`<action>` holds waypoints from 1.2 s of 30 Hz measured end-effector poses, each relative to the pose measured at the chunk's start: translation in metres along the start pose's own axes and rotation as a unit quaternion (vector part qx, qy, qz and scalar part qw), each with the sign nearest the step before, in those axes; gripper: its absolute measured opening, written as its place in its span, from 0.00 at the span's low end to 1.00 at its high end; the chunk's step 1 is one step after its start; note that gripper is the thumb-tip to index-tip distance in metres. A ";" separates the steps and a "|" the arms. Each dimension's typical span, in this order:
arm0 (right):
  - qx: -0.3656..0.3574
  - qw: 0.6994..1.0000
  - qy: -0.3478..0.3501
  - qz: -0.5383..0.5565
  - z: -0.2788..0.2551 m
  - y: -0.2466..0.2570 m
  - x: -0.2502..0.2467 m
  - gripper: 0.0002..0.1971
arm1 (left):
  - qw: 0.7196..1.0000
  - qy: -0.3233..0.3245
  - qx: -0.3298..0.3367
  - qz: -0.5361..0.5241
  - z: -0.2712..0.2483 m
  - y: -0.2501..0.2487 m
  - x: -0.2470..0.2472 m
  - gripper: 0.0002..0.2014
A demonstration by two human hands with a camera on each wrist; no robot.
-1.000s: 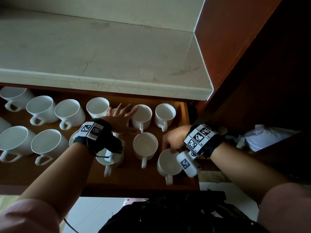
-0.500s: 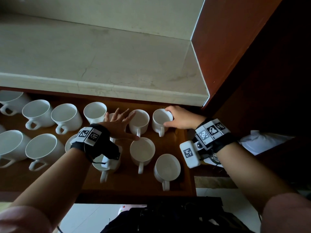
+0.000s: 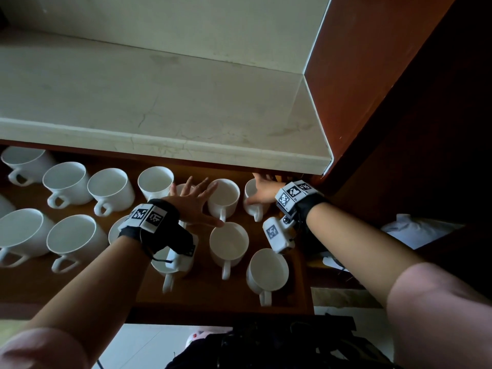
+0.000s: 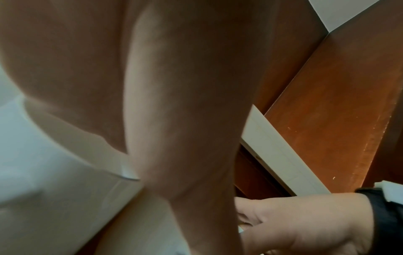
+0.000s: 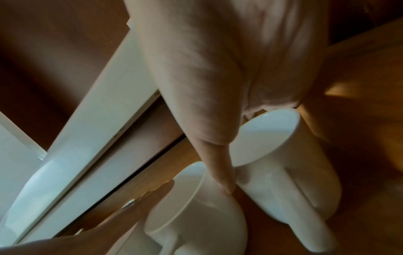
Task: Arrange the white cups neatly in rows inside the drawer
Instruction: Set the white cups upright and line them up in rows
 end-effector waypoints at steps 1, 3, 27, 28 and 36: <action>0.000 1.000 0.003 -0.003 0.002 0.001 0.000 0.55 | 1.000 0.001 0.000 -0.001 0.000 0.000 0.000 0.57; -0.006 1.000 0.004 -0.007 0.006 0.003 0.000 0.55 | 1.000 0.003 0.000 -0.004 -0.001 0.000 0.000 0.57; -0.070 0.992 0.039 -0.094 -0.014 -0.006 0.020 0.41 | 1.000 -0.001 -0.003 0.010 0.000 -0.002 0.001 0.54; -0.073 0.992 0.043 -0.095 -0.015 -0.007 0.021 0.41 | 1.000 0.000 -0.003 0.011 0.001 -0.002 0.001 0.55; -0.082 0.993 0.048 -0.077 -0.017 -0.013 0.026 0.39 | 1.000 0.008 -0.005 0.015 0.002 -0.001 0.001 0.56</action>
Point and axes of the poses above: each hand's wrist, its own z-axis towards the middle knuckle, its own x-axis out of the palm, y = z × x, the point moved 5 cm from there along z, towards the middle knuckle, and after that the axes turned 14 degrees about y, right-handed, at the moved point
